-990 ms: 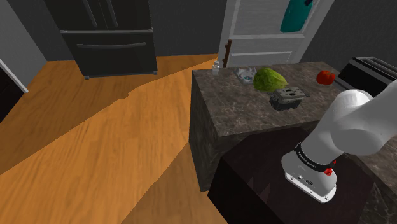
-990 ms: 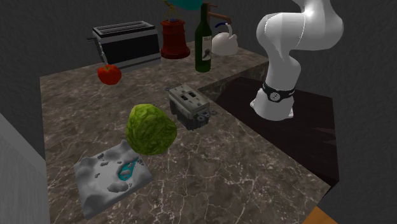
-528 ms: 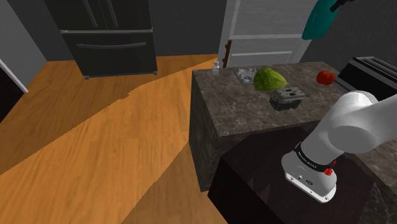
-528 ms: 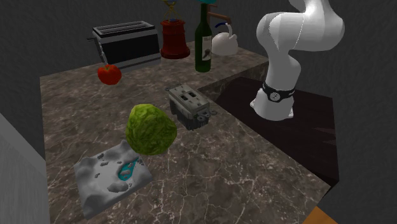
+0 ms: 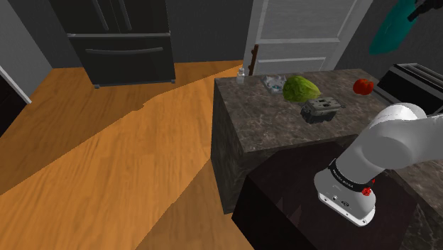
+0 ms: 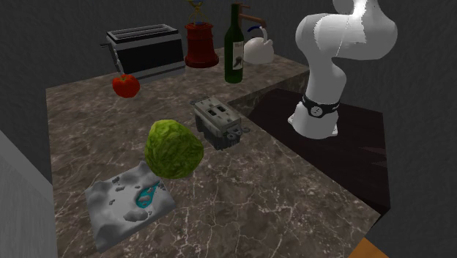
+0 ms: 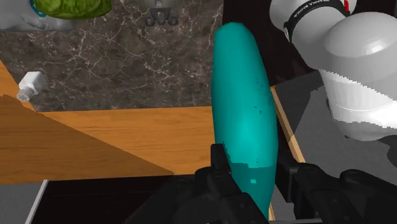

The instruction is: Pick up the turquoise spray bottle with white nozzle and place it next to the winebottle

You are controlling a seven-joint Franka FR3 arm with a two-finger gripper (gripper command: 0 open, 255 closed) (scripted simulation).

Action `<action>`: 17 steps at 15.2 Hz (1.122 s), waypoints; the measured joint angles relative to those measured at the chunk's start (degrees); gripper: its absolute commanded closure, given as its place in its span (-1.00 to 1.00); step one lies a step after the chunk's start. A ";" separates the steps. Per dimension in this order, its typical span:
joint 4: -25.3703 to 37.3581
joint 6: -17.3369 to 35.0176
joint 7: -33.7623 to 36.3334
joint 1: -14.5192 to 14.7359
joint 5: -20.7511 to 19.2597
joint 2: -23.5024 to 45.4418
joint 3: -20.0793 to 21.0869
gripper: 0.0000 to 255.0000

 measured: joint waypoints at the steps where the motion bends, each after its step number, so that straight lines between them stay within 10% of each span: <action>1: -0.18 -0.93 -0.61 -0.63 -0.79 -1.07 -0.25 1.00; 17: 10.19 -22.56 -11.48 -6.44 -13.65 -13.17 -4.19 1.00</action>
